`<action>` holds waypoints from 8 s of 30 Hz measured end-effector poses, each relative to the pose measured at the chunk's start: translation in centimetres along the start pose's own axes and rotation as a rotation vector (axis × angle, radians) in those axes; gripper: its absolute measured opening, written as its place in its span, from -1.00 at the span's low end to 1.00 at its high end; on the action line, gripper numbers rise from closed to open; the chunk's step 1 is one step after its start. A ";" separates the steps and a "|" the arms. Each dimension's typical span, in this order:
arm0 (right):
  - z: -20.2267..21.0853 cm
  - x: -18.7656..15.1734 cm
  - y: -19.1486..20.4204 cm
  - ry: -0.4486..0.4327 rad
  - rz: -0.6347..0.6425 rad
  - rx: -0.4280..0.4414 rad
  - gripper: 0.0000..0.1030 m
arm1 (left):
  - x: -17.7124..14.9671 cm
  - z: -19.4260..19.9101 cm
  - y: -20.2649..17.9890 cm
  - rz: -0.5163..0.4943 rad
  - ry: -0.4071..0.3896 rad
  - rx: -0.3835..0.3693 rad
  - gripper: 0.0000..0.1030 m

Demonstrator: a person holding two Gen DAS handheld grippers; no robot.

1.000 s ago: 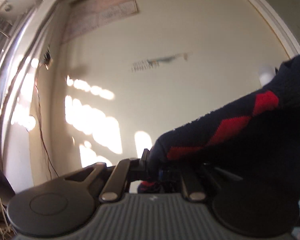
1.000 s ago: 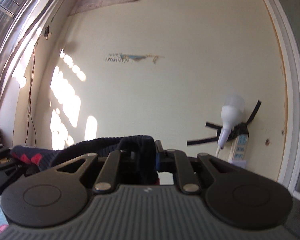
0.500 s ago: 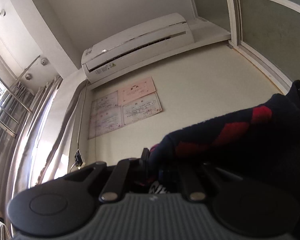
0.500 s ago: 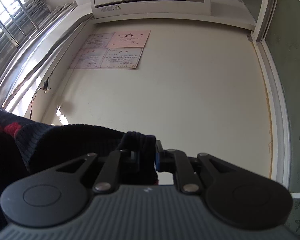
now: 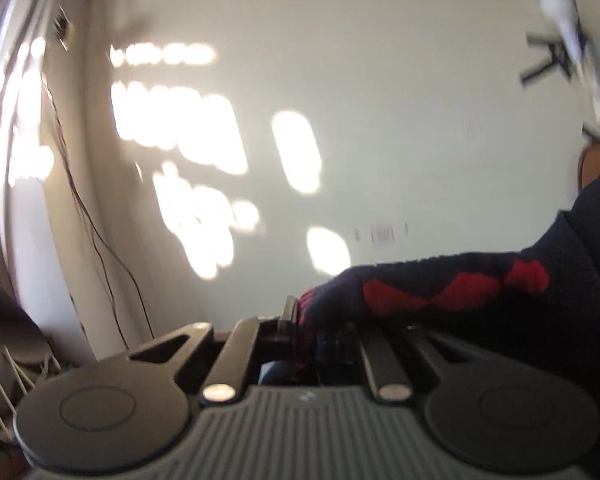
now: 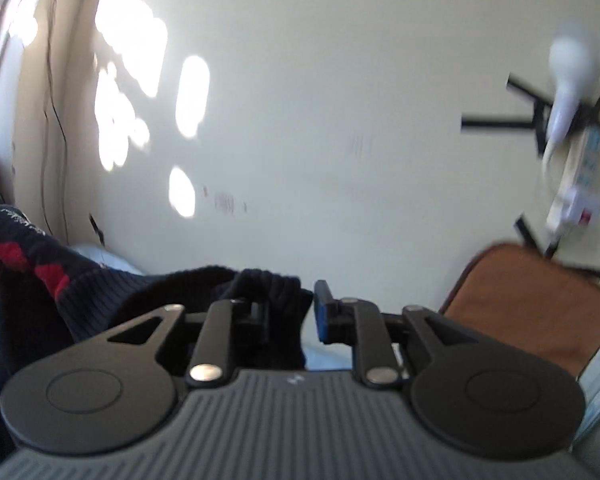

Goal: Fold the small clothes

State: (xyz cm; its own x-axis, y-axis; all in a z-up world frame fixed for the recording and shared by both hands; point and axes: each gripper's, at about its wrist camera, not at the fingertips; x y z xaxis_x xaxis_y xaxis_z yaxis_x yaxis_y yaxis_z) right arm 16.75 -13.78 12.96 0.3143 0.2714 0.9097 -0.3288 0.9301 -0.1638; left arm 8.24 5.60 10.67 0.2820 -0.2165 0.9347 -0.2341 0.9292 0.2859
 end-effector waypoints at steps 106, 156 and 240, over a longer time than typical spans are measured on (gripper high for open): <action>10.7 -18.1 -12.6 0.254 -0.362 -0.351 -0.88 | -9.4 0.0 -12.6 -0.041 0.261 -0.445 -0.04; 21.6 -18.7 -3.1 0.143 -0.664 0.338 -0.80 | -19.3 13.7 8.3 0.398 0.525 -0.632 -0.82; 0.9 -5.7 24.8 0.350 -0.251 0.981 -0.16 | -16.4 14.9 26.1 0.540 0.122 0.210 -0.84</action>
State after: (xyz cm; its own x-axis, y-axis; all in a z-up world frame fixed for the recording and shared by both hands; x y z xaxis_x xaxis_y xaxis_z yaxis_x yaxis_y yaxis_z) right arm 5.96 7.54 4.06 0.6588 0.3009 0.6895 -0.7427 0.4064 0.5323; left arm -16.38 28.94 5.95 0.1738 0.3180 0.9320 -0.5496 0.8166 -0.1762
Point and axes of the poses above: each gripper's, at about its wrist camera, not at the fingertips, and z roughly against the way its jaws point, y to its left, x to its top, and after that the axes turned 1 degree about z, right-handed
